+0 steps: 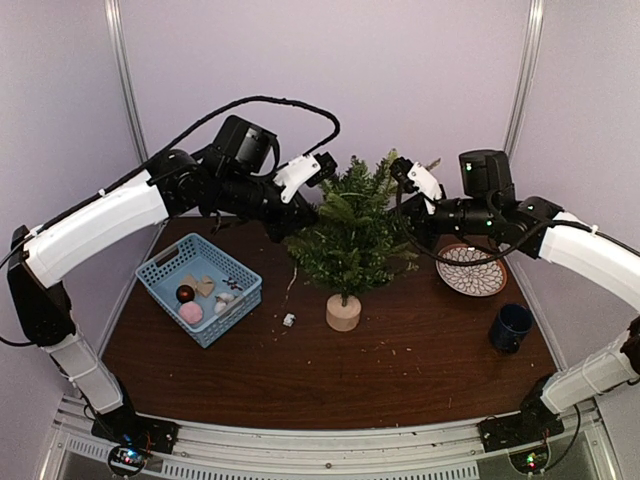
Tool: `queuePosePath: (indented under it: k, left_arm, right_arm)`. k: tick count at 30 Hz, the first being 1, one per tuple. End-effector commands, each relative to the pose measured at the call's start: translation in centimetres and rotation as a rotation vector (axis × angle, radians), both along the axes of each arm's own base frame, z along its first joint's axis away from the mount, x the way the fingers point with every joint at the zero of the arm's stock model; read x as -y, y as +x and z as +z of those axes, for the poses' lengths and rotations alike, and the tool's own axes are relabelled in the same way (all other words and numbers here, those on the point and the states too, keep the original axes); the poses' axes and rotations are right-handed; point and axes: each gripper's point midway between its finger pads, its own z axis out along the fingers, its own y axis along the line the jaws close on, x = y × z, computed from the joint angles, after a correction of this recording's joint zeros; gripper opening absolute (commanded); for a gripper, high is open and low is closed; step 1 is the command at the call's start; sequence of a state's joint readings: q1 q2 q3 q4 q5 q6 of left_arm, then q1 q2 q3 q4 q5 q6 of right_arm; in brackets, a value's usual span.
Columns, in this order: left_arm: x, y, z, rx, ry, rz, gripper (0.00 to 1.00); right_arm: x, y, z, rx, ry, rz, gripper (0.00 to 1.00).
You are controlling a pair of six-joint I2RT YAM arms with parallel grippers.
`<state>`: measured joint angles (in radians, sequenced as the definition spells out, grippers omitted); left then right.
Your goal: Decorate the small christmas tree
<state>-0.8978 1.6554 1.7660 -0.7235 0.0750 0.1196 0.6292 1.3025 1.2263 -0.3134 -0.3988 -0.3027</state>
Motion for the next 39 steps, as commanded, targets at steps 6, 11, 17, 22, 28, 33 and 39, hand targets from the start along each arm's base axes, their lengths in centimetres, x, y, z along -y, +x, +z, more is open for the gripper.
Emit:
queuePosePath:
  k: [6,11,17,22,28,33,39]
  left_arm:
    - [0.2,0.3,-1.1,-0.021,-0.015,-0.013,0.00]
    - [-0.2,0.5,-0.1,0.016,-0.038,0.007,0.00]
    - [-1.3,0.7,1.7,0.053,-0.074,0.055,0.19]
    - [-2.3,0.6,2.4,0.055,-0.091,0.084,0.35]
    - [-3.3,-0.6,2.2,0.037,-0.085,0.068,0.51]
    - [-4.2,-1.9,2.3,0.019,-0.100,0.049,0.70]
    - [-6.4,-3.1,2.0,-0.032,-0.142,0.108,0.74]
  right_arm:
    - [-0.4,-0.3,0.1,-0.008,0.047,0.034,0.00]
    - [-0.4,-0.5,1.1,0.005,0.061,0.038,0.03]
    - [-0.2,-0.5,2.0,0.017,0.074,0.026,0.10]
    - [0.1,-0.6,2.4,0.025,0.077,0.010,0.20]
    - [0.3,-0.7,2.6,0.027,0.081,0.007,0.38]
    - [0.5,-1.2,2.6,0.022,0.078,0.010,0.52]
    - [1.1,-2.1,2.7,0.022,0.071,0.011,0.68]
